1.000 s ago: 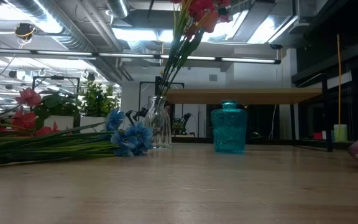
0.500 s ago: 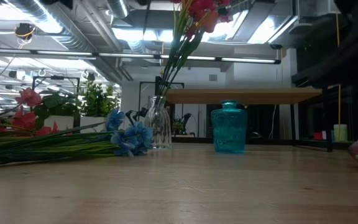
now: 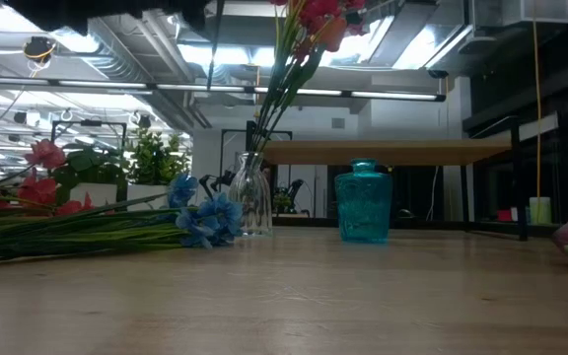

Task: Pick and place flowers into a vace then onto a shelf
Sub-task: Put the purple flowers into the transparent vase, then put the red flower into the blue vase

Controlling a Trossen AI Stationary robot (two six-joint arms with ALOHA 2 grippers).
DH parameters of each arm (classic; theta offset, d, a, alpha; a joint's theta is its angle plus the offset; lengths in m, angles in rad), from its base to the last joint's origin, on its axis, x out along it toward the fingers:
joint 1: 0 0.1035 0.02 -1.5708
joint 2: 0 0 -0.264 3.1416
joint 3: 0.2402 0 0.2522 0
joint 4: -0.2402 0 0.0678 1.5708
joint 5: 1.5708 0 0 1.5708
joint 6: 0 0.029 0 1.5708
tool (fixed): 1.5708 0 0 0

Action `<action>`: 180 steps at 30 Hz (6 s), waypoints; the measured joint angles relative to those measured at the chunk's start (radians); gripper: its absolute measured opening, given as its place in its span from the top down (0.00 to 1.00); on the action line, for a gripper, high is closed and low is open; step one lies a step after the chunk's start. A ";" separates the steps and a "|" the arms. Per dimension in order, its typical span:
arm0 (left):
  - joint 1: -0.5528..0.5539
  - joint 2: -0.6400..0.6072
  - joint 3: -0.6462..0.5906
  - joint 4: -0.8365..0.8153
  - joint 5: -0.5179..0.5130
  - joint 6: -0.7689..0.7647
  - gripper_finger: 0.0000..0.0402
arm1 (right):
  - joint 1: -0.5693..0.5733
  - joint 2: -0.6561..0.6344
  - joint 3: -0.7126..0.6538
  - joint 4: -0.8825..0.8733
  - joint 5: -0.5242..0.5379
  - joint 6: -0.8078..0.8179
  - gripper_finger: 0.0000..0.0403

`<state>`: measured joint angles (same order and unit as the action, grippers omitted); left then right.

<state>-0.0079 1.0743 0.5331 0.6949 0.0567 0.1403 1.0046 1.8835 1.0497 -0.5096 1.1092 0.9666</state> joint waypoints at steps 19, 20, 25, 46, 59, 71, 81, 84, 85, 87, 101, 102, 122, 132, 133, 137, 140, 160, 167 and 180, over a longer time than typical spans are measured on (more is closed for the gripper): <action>0.064 0.200 -0.168 0.547 -0.047 -0.016 0.99 | -0.076 0.000 -0.054 0.110 0.114 0.076 1.00; 0.070 0.222 -0.168 0.575 -0.048 -0.015 0.99 | -0.079 0.000 -0.065 0.124 0.112 0.076 1.00; 0.112 0.335 -0.168 0.692 -0.092 -0.017 0.99 | -0.082 0.000 -0.102 0.163 0.112 0.076 1.00; 0.209 0.604 -0.121 0.858 -0.052 -0.117 0.99 | -0.082 0.000 -0.109 0.177 0.109 0.068 1.00; 0.198 0.628 -0.121 0.795 -0.020 -0.130 0.96 | -0.081 0.000 -0.109 0.180 0.101 0.046 1.00; 0.171 0.628 -0.121 0.748 -0.057 -0.042 0.81 | -0.081 0.000 -0.109 0.180 0.100 0.046 1.00; 0.146 0.618 -0.121 0.745 -0.171 -0.038 0.66 | -0.081 0.000 -0.109 0.187 0.065 0.046 1.00; 0.146 0.592 -0.128 0.743 -0.171 -0.039 0.64 | -0.081 0.000 -0.109 0.192 0.065 0.046 1.00; 0.146 0.579 -0.135 0.743 -0.170 -0.039 0.64 | -0.081 0.000 -0.109 0.196 0.065 0.046 1.00; 0.146 0.547 -0.158 0.739 -0.173 -0.039 0.64 | -0.081 0.000 -0.109 0.200 0.065 0.045 1.00; 0.055 0.281 -0.265 0.470 -0.304 -0.030 0.64 | -0.081 0.000 -0.109 0.205 0.056 0.038 1.00; 0.049 0.267 -0.265 0.447 -0.319 -0.019 0.63 | -0.081 0.000 -0.109 0.205 0.056 0.038 1.00; -0.133 0.091 -0.265 0.101 -0.576 -0.009 0.63 | -0.081 0.000 -0.109 0.206 0.048 0.027 1.00; -0.278 -0.056 -0.265 -0.111 -0.697 -0.048 0.63 | -0.081 0.000 -0.109 0.207 0.048 0.027 1.00; -0.293 -0.070 -0.265 -0.126 -0.725 -0.048 0.63 | -0.081 0.000 -0.109 0.207 0.048 0.027 1.00; -0.344 -0.125 -0.265 -0.175 -0.794 -0.048 0.63 | -0.081 0.000 -0.109 0.207 0.048 0.027 1.00; -0.377 -0.169 -0.265 -0.218 -0.823 -0.049 0.63 | -0.081 0.000 -0.109 0.207 0.048 0.027 1.00; -0.705 -0.265 -0.265 -0.365 -1.089 -0.161 0.64 | -0.081 0.000 -0.109 0.207 0.048 0.024 1.00; -0.838 -0.265 -0.265 -0.383 -1.143 -0.273 0.64 | -0.081 0.000 -0.109 0.207 0.048 0.024 1.00; -0.895 -0.013 -0.074 -0.463 -1.143 -0.355 0.67 | -0.081 0.001 -0.075 0.207 0.042 -0.051 1.00</action>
<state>-0.9028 1.0614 0.4593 0.2316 -1.0868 -0.2150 0.9237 1.8843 0.9747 -0.3025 1.1514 0.9160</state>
